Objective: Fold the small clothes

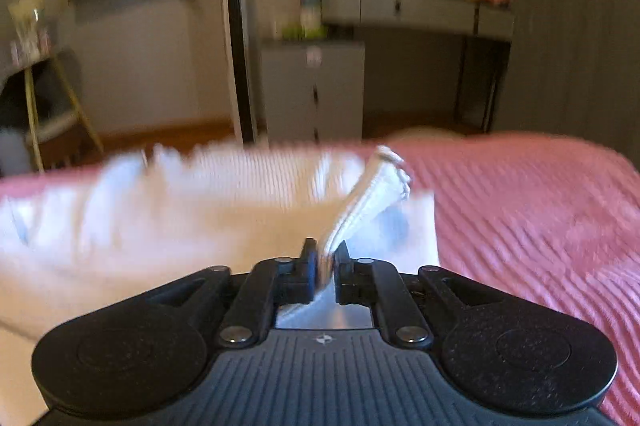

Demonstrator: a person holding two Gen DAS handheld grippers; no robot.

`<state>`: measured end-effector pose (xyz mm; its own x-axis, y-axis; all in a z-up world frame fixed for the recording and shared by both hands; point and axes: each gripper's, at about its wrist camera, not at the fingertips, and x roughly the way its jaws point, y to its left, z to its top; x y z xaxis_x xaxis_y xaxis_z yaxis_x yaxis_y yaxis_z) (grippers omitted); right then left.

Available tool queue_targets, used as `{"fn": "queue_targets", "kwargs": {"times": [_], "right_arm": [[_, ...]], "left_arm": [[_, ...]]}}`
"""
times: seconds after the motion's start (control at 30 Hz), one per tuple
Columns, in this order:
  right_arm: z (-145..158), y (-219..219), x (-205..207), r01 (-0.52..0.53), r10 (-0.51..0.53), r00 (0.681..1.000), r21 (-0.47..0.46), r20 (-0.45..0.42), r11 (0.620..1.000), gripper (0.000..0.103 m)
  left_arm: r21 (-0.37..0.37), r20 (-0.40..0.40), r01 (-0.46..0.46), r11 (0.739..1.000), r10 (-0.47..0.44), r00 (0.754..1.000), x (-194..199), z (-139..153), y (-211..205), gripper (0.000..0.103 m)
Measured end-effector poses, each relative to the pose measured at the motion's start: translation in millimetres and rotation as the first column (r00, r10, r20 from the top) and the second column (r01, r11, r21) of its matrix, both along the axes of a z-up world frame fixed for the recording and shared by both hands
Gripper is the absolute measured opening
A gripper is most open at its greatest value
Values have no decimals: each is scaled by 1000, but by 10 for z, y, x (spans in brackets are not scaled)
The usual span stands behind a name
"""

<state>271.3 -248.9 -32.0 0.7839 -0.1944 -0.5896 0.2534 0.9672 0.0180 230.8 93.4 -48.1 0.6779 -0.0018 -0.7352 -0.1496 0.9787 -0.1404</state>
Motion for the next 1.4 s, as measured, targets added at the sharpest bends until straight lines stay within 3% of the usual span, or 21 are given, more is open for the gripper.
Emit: {"fn": "queue_targets", "kwargs": {"times": [0.1,0.2,0.4,0.57,0.77,0.9,1.03,1.13,1.2,1.3,1.4], "right_arm": [[-21,-99,-110,41,-41,999,69,5,997,18],[28,-129,-325,63,-66,997,97,36,993,19],[10,-3,-681,1,-10,996,110,85,994,19],[-86,59,-793,-41,27,995,154,94,987,19],[-33,11,-717,-69,38,989,215,144,974,19],[84,-60,-589,-81,43,980,194,193,978,19],[71,-116,-361,-90,70,985,127,157,988,18],[17,-185,-189,-122,112,988,107,102,987,18],[-130,-209,-56,-125,126,992,68,-7,990,15],[-216,-228,-74,-149,149,989,11,-4,989,15],[-89,-166,-160,-135,135,991,-43,-13,990,16]], "left_arm": [[0,1,0,1000,0,1000,-2,-6,1,77],[0,3,-3,1000,3,1000,0,-9,1,77],[9,15,-1,1000,1,1000,-24,61,-43,77],[54,87,-5,999,1,996,-57,238,-51,77],[-7,144,-22,1000,22,989,202,426,-74,77],[87,129,14,996,-25,991,595,422,-281,76],[79,110,71,994,-80,991,858,372,-429,76],[155,45,83,984,-91,995,1026,196,-503,76],[169,26,83,982,-89,996,1051,49,-468,83],[182,58,65,981,-76,995,1016,-71,-375,101],[138,45,41,990,-47,998,921,46,-237,101]]}}
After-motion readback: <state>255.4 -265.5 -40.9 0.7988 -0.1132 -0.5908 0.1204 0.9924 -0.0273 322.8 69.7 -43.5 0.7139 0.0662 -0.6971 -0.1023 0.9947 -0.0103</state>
